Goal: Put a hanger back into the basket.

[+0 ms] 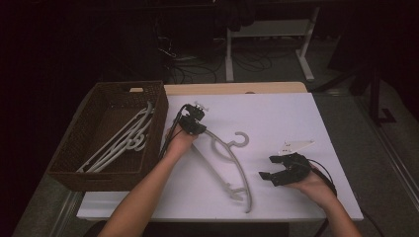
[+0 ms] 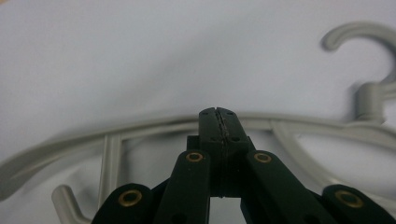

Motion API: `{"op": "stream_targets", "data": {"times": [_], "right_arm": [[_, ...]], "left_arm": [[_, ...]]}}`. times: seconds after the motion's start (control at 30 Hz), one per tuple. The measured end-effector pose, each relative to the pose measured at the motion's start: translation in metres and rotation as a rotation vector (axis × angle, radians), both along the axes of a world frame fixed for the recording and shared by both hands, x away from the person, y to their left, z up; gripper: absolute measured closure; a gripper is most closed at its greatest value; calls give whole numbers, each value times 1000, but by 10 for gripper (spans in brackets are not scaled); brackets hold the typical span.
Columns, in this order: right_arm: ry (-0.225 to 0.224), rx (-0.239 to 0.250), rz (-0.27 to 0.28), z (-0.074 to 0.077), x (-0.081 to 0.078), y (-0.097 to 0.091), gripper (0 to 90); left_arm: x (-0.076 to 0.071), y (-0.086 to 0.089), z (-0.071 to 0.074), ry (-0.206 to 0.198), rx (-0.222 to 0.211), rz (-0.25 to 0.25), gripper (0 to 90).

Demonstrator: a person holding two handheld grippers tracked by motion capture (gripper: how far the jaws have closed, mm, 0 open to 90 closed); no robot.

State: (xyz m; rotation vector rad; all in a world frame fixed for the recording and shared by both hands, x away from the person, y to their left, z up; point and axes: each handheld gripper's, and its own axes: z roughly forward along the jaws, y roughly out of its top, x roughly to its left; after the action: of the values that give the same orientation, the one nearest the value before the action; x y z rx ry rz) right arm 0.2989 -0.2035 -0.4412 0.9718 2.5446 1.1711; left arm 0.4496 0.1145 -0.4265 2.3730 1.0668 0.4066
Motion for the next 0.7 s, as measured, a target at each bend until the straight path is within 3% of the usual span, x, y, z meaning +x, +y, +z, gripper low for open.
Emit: {"op": "stream_targets", "data": {"times": [0.1,0.37,0.7], "right_arm": [[-2,0,-6,0,0,0,251],[-3,4,-9,0,1,-1,245],[-7,14,-8,1,0,-2,242]], "left_arm": [[5,1,-9,15,12,14,900],[20,-6,-15,-15,10,27,900],[56,-46,-17,-34,5,-14,900]]}}
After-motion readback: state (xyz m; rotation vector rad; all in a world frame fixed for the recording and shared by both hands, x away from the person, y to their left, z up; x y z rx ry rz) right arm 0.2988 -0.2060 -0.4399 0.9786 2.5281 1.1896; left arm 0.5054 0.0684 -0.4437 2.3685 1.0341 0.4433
